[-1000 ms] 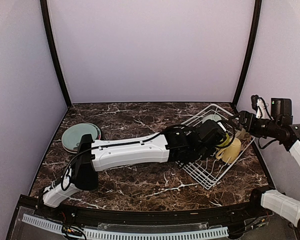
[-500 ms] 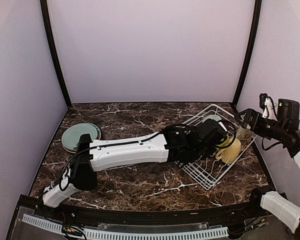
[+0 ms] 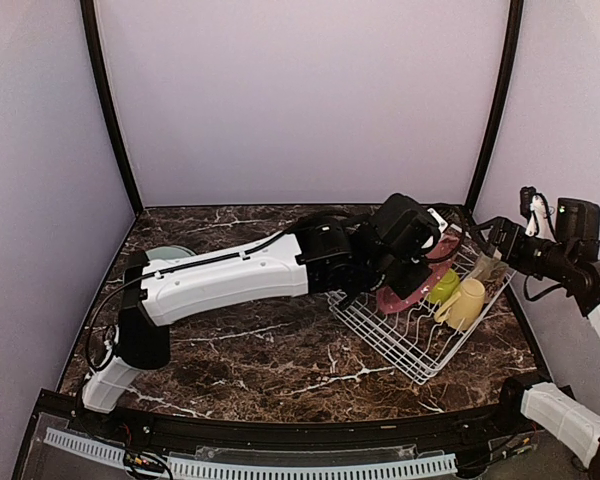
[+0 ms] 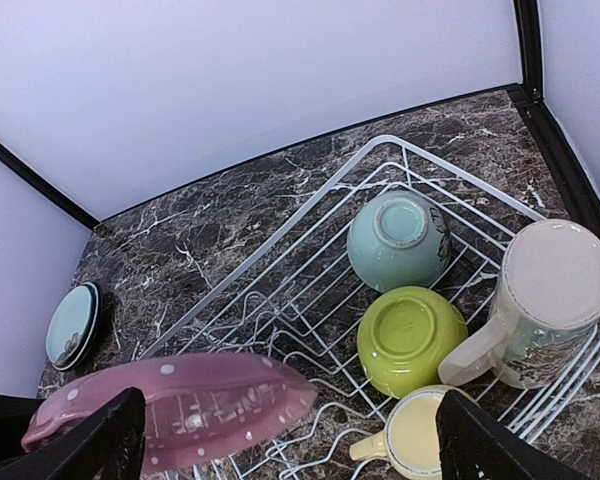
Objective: Unload the mixed dishes from the dish rack
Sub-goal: Grab the plate from the dish rack, then place the plate on the plate.
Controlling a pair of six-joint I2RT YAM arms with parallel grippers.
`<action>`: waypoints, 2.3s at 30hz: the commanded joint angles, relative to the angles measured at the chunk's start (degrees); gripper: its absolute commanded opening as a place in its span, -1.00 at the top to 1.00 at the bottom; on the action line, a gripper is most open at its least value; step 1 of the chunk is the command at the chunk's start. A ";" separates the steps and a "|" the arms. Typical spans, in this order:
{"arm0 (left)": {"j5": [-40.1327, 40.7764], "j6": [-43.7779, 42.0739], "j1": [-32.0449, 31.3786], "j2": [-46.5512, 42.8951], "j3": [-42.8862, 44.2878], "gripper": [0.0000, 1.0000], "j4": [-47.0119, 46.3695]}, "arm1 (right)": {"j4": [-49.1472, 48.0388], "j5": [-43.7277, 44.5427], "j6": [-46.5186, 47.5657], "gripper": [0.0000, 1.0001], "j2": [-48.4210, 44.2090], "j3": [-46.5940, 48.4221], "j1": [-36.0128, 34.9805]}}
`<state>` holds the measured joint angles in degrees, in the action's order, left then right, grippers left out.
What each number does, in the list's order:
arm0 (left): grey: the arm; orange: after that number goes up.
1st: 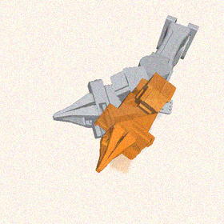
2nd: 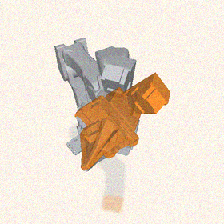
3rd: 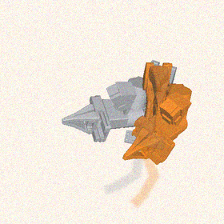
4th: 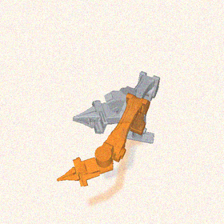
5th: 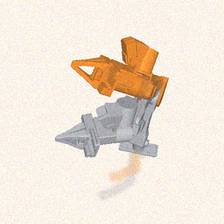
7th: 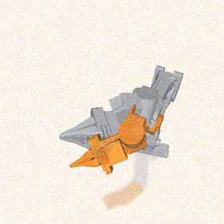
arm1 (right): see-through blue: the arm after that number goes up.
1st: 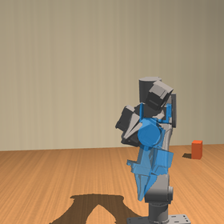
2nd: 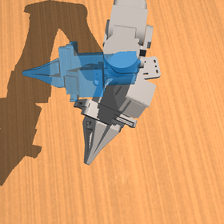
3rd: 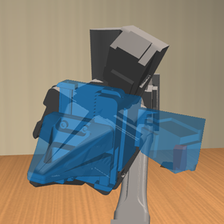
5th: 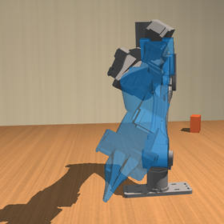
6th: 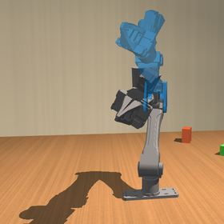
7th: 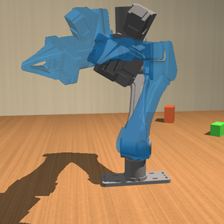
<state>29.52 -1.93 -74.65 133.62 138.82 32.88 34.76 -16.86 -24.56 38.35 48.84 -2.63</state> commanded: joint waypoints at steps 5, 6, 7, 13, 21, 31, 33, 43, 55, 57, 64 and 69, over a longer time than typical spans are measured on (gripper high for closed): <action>-11.98 10.91 3.23 -14.70 -5.98 0.98 -7.44 | -1.44 -0.35 -0.48 -0.97 0.01 -0.31 -0.22; -13.02 12.57 3.87 -15.89 -8.76 0.99 -9.01 | -1.44 -0.36 -0.49 -0.97 -0.02 -0.39 -0.26; -14.91 13.36 5.21 -18.39 -12.55 0.99 -10.14 | -1.43 -0.36 -0.49 -0.97 -0.07 -0.49 -0.25; -22.33 22.48 15.69 -34.61 -35.25 0.99 -21.23 | -1.57 -0.14 -0.49 -0.97 -0.29 -0.59 -0.22; -38.75 42.99 36.28 -53.22 -65.47 0.99 -39.02 | -2.23 -0.84 -0.79 -0.97 0.32 -1.06 -0.19; -41.83 58.23 63.86 -75.94 -96.41 0.99 -48.02 | -3.30 -1.79 -1.20 -0.97 1.19 -1.25 -0.24; -42.80 61.50 69.82 -78.81 -101.22 0.98 -49.62 | -3.32 -1.79 -1.20 -0.97 1.29 -1.21 -0.23; -50.18 73.44 89.03 -76.95 -114.81 0.99 -60.22 | -3.21 -1.82 -1.48 -0.97 1.37 -1.11 -0.24; -48.66 68.19 89.54 -67.98 -113.23 0.98 -57.98 | -3.57 -1.65 -1.64 -0.97 1.67 -1.44 -0.23; -50.14 67.59 89.60 -66.54 -112.58 0.98 -57.95 | -3.94 -1.96 -1.84 -0.97 1.96 -1.62 -0.22; -54.08 66.75 89.55 -60.76 -111.06 0.98 -59.23 | -4.99 -2.62 -2.34 -0.97 2.47 -2.17 -0.26; -55.07 66.18 89.56 -58.54 -110.95 0.95 -59.95 | -5.05 -2.56 -2.34 -0.97 2.44 -2.14 -0.22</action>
<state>-21.91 65.34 14.63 75.13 25.34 -20.69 32.08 -18.70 -26.30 40.99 47.09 -2.66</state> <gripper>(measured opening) 0.202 0.986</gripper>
